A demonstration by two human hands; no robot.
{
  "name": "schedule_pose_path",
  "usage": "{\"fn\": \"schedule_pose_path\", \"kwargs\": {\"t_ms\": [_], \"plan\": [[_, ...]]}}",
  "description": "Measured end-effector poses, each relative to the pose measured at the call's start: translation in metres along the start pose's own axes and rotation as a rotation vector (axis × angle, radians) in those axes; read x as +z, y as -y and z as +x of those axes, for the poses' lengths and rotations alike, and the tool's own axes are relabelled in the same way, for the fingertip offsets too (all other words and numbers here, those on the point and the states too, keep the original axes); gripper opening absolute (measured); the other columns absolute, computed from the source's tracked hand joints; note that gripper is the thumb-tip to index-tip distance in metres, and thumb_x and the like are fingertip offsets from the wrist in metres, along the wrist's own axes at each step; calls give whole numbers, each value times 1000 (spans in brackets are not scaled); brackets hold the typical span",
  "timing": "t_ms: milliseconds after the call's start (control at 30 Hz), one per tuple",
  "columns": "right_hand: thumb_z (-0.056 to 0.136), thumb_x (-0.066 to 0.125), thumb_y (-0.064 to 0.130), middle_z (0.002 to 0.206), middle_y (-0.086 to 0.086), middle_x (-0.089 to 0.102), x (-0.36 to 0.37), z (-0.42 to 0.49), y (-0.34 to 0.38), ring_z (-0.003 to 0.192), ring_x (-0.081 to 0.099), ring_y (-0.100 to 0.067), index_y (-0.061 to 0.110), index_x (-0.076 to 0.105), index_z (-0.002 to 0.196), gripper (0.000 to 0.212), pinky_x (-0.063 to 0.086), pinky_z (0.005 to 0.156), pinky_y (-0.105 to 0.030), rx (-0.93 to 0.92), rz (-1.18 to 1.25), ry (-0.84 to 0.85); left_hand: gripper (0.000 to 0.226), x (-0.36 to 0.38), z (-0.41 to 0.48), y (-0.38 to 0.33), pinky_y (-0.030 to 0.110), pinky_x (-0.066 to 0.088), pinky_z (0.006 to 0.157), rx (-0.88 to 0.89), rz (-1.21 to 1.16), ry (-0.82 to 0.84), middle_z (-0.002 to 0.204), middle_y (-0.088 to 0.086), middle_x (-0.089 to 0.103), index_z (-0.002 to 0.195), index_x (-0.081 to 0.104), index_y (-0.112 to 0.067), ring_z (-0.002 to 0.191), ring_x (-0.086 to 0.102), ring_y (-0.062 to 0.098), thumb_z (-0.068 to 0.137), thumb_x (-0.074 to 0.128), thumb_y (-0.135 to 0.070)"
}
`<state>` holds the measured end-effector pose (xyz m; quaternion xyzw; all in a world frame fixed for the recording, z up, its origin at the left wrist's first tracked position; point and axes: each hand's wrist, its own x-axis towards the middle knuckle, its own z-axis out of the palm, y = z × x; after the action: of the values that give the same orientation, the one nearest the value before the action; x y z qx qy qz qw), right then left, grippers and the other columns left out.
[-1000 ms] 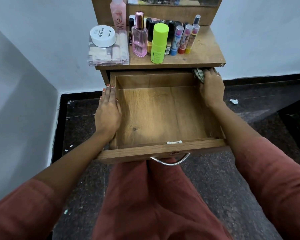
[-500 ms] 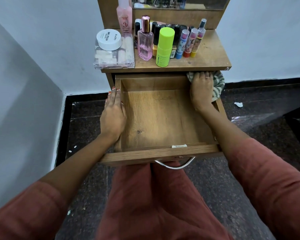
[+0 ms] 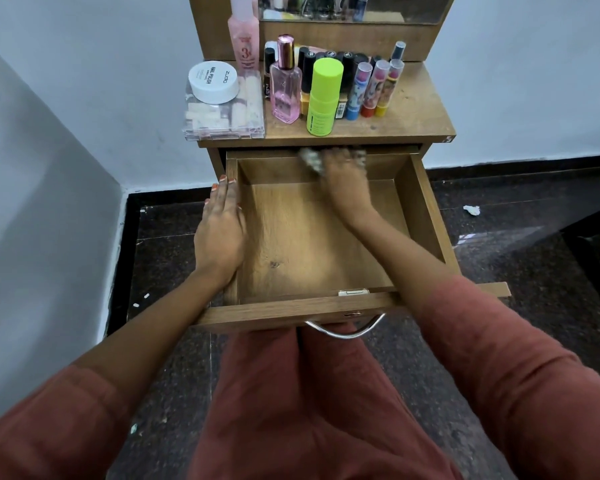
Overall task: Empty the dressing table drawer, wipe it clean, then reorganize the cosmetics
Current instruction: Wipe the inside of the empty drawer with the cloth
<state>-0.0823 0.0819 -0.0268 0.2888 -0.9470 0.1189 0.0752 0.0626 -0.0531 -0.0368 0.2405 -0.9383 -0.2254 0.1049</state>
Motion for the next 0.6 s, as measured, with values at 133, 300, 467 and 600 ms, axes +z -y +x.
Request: {"fn": "schedule_pose_path", "kwargs": {"t_ms": [133, 300, 467, 600], "plan": [[92, 29, -3, 137, -26, 43, -2, -6, -44, 134, 32, -37, -5, 43, 127, 38, 21, 116, -45, 212, -43, -43, 46, 2, 0, 1, 37, 20, 118, -3, -8, 4, 155, 10, 18, 145, 23, -6, 144, 14, 21, 99, 27, -12], [92, 27, -5, 134, -26, 47, 6, 0, -18, 132, 36, -38, -6, 45, 126, 39, 17, 117, -47, 186, -17, -42, 46, 3, 0, 1, 35, 19, 119, -2, -13, -7, 154, 10, 18, 144, 22, -6, 144, 14, 21, 99, 28, -12], [89, 24, -2, 128, -22, 53, 14, 9, 52, 125, 44, -34, -3, 48, 126, 44, 20, 115, -45, -35, 17, 12, 46, 2, 1, 1, 35, 19, 118, 3, -28, 0, 155, 9, 18, 145, 22, -7, 145, 14, 20, 99, 28, -12], [91, 33, -4, 137, -13, 49, 12, 21, 94, 129, 41, -27, 8, 43, 133, 45, 18, 114, -38, -153, 86, 119, 47, 1, 2, 3, 34, 18, 119, -5, -44, 17, 156, 7, 15, 145, 20, -9, 145, 12, 19, 99, 28, -11]]}}
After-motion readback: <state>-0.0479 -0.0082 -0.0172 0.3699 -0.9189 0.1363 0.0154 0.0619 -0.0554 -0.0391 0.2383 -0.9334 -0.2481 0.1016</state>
